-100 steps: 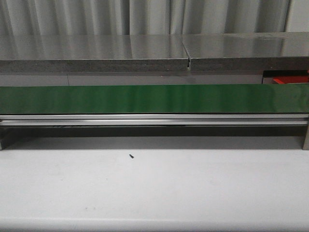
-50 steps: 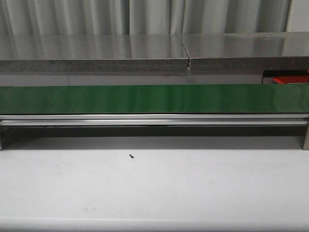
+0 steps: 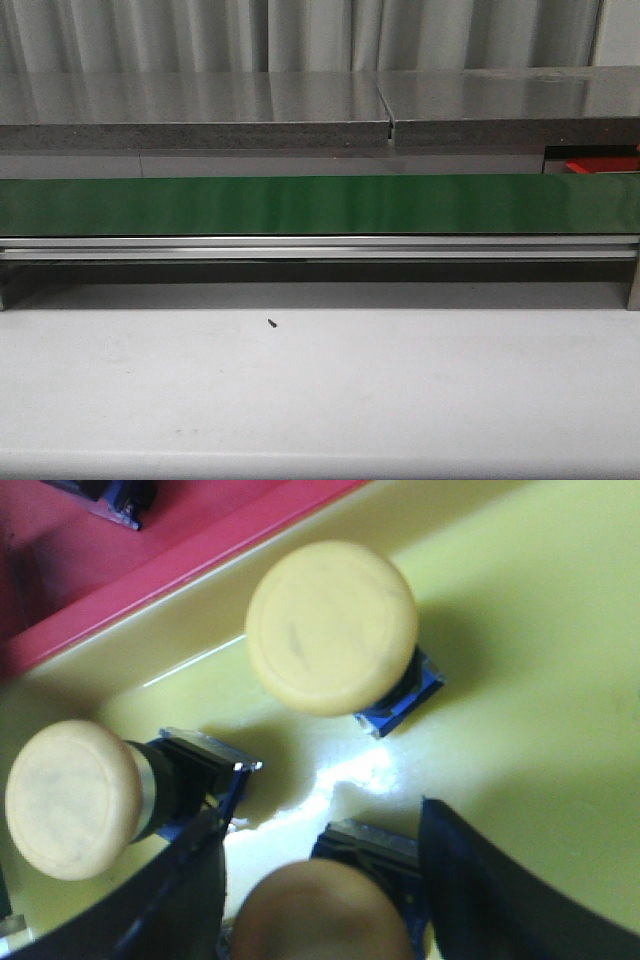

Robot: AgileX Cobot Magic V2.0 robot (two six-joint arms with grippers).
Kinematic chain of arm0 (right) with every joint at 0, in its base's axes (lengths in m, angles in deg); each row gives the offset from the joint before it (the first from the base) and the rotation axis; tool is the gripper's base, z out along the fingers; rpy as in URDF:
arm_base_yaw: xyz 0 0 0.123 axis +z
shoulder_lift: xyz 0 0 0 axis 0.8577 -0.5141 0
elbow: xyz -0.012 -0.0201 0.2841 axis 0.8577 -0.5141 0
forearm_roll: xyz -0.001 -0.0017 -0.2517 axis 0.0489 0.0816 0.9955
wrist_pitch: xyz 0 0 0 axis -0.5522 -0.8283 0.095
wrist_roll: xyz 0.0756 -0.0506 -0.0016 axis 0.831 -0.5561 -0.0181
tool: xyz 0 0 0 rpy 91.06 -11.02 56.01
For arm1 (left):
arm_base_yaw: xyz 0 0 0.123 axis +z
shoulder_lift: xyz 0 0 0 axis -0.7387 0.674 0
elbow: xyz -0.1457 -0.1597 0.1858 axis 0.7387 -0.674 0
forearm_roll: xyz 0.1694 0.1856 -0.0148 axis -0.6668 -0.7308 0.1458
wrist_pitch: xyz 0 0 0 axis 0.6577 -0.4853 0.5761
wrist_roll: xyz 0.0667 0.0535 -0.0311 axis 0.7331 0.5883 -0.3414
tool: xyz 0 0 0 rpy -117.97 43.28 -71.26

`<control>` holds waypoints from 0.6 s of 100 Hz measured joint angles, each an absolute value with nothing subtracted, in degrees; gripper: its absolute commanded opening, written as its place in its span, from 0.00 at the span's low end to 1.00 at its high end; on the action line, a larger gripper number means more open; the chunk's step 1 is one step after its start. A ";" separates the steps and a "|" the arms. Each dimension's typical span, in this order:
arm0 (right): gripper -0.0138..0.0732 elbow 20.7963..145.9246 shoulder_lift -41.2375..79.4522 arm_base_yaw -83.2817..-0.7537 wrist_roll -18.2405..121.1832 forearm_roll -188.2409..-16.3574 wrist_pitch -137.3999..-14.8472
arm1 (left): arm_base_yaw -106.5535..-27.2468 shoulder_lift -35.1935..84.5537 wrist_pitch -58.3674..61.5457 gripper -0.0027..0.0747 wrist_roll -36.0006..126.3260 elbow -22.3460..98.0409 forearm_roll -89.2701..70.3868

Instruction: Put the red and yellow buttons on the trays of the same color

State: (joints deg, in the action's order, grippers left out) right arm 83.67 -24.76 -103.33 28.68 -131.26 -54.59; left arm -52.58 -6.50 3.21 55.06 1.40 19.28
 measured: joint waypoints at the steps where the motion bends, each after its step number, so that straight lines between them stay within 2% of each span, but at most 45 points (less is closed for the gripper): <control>1: 0.69 83.67 -24.76 -103.33 28.68 -131.40 -54.59 | -52.58 -6.50 3.21 0.01 55.06 1.40 19.28; 39: 0.68 83.67 -15.67 -102.95 27.78 -136.42 -55.05 | -52.58 -6.59 3.21 0.01 55.06 1.40 19.28; 60: 0.68 83.67 -6.09 -96.21 23.41 -139.92 -55.43 | -52.58 -6.59 3.21 0.01 55.06 1.40 19.28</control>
State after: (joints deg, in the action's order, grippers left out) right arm 83.67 -6.09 -96.21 23.41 -139.92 -55.43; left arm -52.58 -6.59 3.21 55.06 1.40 19.28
